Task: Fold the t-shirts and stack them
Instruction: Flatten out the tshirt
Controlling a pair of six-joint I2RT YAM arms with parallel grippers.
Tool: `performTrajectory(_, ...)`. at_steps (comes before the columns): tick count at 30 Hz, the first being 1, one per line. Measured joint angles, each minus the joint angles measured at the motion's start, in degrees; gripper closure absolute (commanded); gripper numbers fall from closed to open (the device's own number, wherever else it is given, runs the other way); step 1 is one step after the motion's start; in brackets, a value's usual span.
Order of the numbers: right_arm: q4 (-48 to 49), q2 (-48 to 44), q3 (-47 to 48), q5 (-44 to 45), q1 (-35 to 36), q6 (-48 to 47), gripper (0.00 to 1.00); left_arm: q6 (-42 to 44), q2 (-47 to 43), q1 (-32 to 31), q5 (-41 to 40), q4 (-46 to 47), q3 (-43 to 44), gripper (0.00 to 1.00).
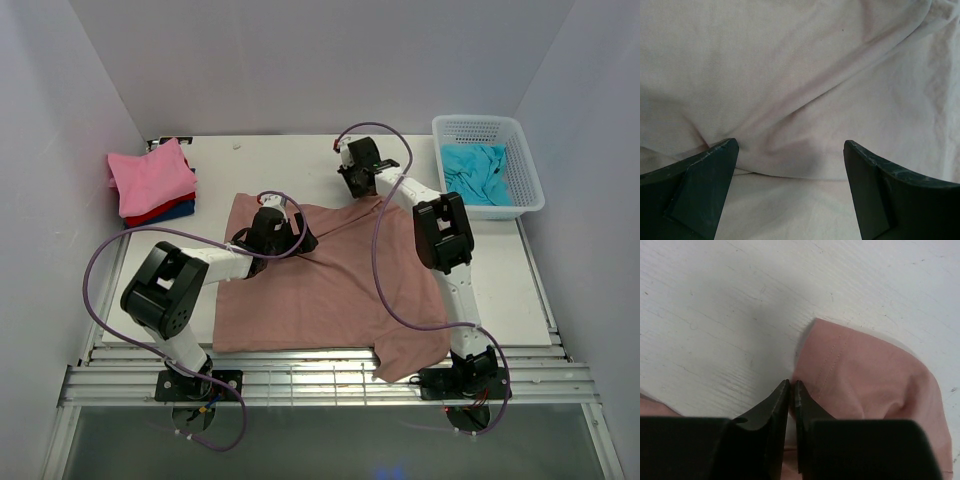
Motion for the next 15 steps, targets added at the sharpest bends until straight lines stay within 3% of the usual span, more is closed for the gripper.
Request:
performTrajectory(9,1.4,0.2,0.1,0.3,0.0,1.3,0.92,0.2,-1.2,0.0,-1.1,-1.7,-0.5,0.02)
performTrajectory(15,5.7,-6.4,-7.2,-1.0,0.0,5.7,0.92,0.2,-1.3,0.0,-1.5,-1.7,-0.5,0.02)
